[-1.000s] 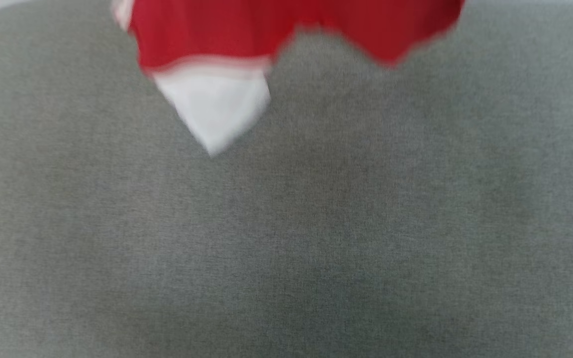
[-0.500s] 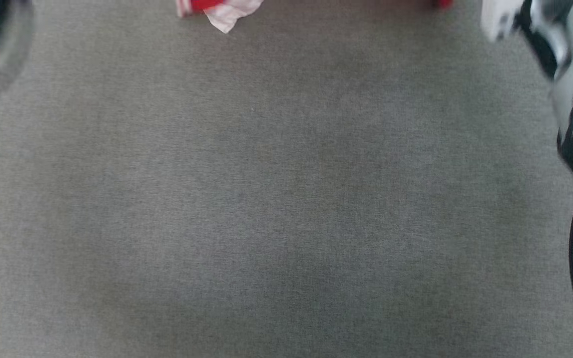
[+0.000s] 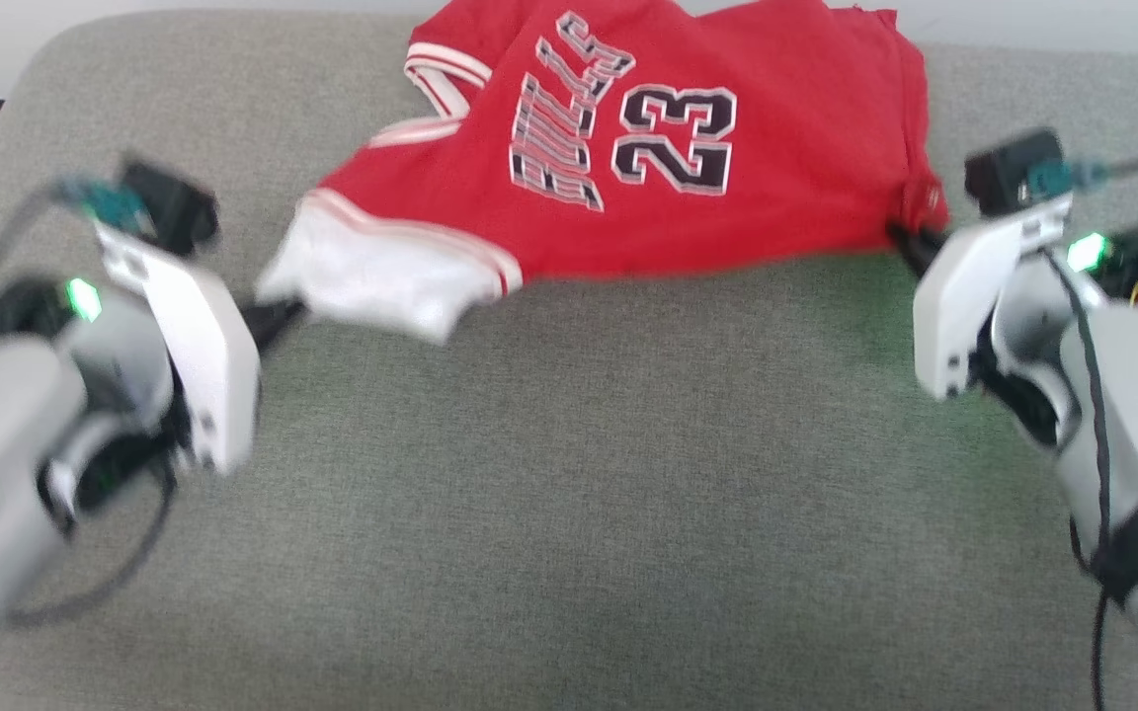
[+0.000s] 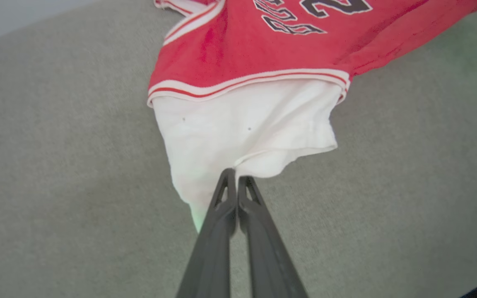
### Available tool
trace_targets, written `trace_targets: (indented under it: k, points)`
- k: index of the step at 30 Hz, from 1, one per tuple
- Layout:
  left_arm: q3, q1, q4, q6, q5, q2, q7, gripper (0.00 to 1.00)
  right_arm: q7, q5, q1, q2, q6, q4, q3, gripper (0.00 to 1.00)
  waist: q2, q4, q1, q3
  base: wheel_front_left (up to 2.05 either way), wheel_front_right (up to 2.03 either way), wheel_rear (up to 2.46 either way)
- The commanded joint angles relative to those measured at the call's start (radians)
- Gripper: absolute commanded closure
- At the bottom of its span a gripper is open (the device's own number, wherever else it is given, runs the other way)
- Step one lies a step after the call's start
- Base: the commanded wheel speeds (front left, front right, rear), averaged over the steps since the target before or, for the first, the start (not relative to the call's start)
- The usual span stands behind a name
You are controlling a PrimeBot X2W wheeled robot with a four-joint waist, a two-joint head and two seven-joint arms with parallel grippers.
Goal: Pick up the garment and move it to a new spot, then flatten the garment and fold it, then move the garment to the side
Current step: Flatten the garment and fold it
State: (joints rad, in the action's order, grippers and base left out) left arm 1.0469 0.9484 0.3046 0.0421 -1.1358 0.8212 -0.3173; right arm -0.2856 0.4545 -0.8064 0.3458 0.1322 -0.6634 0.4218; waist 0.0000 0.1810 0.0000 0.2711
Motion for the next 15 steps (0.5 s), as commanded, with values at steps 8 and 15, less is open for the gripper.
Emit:
trace_targets:
  k: [8, 15]
  points:
    - [0.05, -0.266, -0.423, -0.267, -0.114, 0.164, -0.089, 1.0, -0.117, 0.072, 0.29, 0.103, -0.002, 0.276, -0.006, 1.0, 0.0, -0.002, 0.0, -0.037, 0.0, 0.0, 0.0]
    - [0.088, -0.413, -0.626, -0.408, -0.179, 0.265, -0.101, 1.0, -0.24, 0.132, 0.511, 0.21, -0.002, 0.504, -0.018, 1.0, 0.0, -0.012, 0.0, -0.059, 0.0, 0.0, 0.0]
